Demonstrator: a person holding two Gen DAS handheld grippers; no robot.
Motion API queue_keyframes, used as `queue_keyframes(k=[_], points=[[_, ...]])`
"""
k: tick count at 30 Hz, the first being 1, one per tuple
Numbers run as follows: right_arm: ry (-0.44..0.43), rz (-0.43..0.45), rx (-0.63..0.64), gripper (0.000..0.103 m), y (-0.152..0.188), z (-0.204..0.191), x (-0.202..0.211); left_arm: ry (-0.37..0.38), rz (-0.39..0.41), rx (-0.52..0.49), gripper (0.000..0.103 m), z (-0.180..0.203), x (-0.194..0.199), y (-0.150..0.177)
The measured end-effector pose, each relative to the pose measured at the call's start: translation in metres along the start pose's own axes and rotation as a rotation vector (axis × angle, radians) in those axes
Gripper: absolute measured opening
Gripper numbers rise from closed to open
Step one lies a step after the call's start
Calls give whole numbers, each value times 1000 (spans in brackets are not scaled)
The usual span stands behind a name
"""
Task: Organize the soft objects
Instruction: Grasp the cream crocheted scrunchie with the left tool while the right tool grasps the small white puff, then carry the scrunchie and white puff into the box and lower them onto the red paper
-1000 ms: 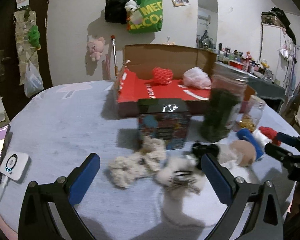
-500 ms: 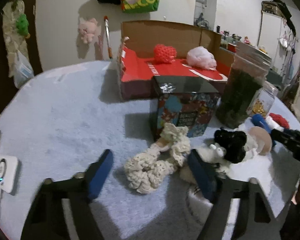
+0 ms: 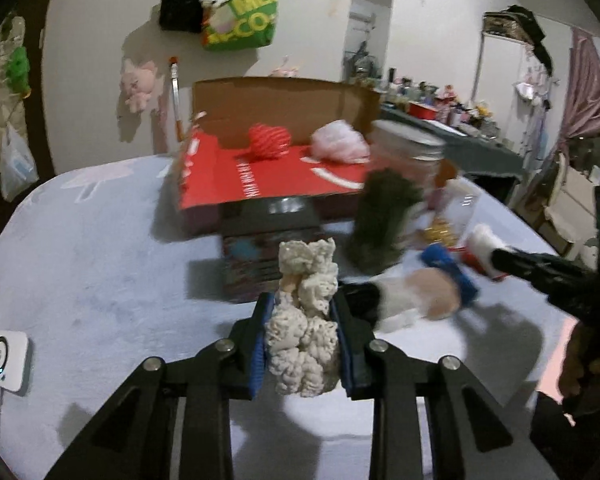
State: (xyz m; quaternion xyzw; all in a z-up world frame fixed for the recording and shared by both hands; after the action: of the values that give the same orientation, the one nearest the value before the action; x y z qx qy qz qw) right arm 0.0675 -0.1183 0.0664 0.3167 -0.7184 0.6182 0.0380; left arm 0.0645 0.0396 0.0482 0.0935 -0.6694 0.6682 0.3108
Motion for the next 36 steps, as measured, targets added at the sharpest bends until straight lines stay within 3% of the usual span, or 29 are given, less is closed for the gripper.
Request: queue_keyframes(k=[6,11,21,36], points=[[-68,-22,14,13,-3,-12,-5,127,-19,-31,30,40,-10,-6],[-120,-52,22,13,-3,-17,-14,177,-50,-38,30,57,-28,-11],[-163,-79,13,13,-5,-15,-30,194,-94,-31,30,64,-51,-17],[-158,-72,3,13,-6,-8,-25,211,-75,8,30,48,-35,-20]])
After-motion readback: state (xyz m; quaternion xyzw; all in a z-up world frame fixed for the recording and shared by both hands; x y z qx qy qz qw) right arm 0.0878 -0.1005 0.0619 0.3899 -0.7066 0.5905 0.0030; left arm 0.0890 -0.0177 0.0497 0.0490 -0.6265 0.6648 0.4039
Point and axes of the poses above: each gripper's, at about its wrist camera, not at the fingertips, and x roughly against the way its jaws point, z to its right, y to its underside, the point moved 3 cm from there along -x, roughly the way its jaws point, and after that the axes turned 5 degrees about z, right-handed, at the moved point
